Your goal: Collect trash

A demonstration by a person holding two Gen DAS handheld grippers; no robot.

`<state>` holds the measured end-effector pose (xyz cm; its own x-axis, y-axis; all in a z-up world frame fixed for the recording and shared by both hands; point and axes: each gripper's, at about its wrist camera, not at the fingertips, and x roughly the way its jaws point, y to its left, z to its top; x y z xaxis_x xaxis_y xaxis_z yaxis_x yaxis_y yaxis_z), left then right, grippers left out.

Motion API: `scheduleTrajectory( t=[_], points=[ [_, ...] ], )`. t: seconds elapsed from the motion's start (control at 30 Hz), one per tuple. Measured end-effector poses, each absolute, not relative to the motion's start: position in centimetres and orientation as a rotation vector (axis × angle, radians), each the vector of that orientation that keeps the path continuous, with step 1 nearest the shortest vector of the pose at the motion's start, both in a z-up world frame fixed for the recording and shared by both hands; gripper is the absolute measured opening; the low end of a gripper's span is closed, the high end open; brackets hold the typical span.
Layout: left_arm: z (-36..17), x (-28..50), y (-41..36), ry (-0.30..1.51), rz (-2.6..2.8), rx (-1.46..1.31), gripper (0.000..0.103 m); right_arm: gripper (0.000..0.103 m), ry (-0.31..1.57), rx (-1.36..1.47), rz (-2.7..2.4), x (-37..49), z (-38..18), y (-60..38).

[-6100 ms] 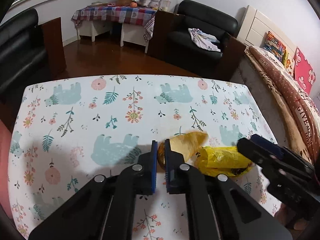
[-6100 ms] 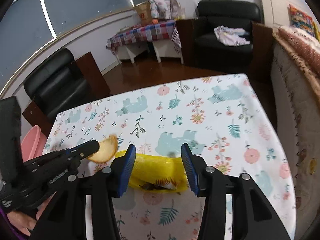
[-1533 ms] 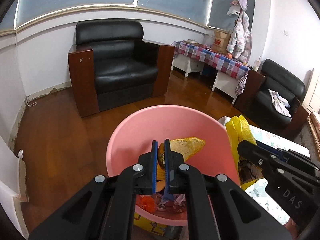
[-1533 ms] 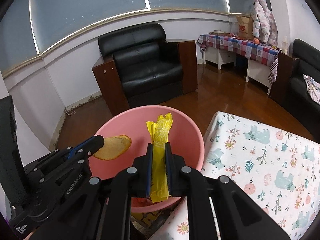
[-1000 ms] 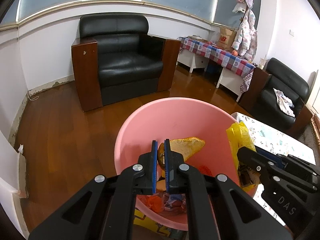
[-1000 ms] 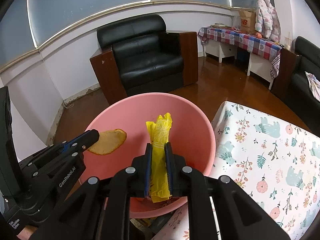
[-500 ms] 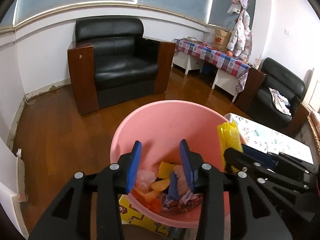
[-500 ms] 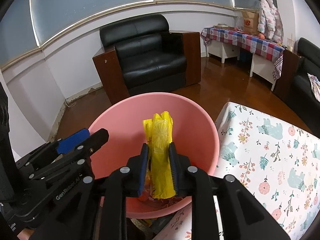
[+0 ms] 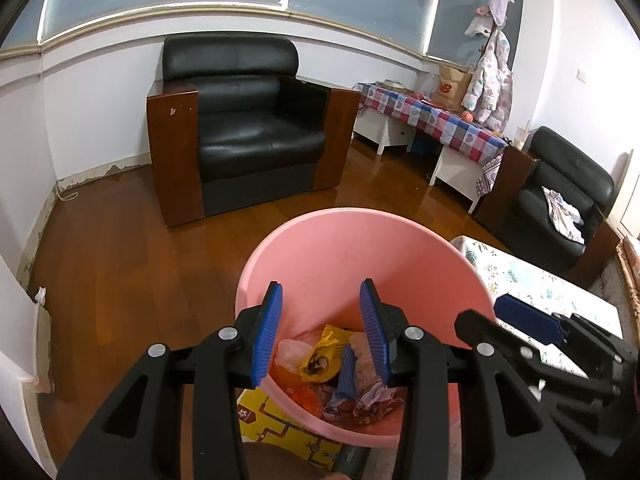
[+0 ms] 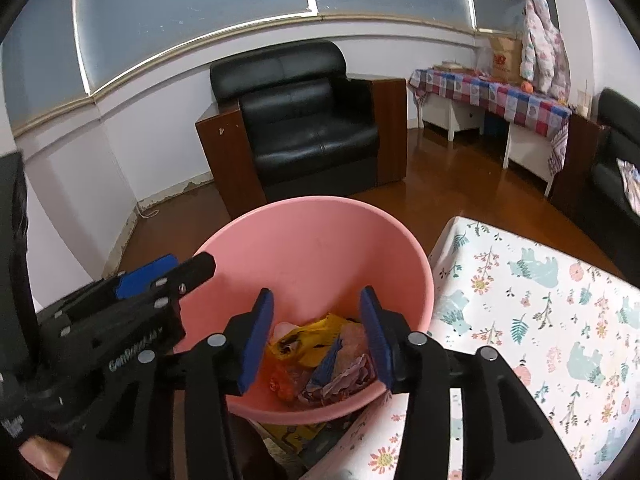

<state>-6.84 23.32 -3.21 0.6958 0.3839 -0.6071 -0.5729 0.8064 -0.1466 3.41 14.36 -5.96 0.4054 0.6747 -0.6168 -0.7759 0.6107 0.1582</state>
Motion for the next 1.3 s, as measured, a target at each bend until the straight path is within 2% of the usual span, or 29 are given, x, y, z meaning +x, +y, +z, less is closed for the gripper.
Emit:
scheduleTrajectory(
  t=[0.47,1.3],
  points=[
    [-1.1,-8.1,21.4,0.565,0.545,-0.313,0.041,0.055,0.632,-0.158,0.914,0.5,-4.2,10.8],
    [0.8,-8.5,17.8,0.548,0.512,-0.264,0.040,0.056,0.620,-0.091,0.865,0.0,-1.8,6.0]
  ],
)
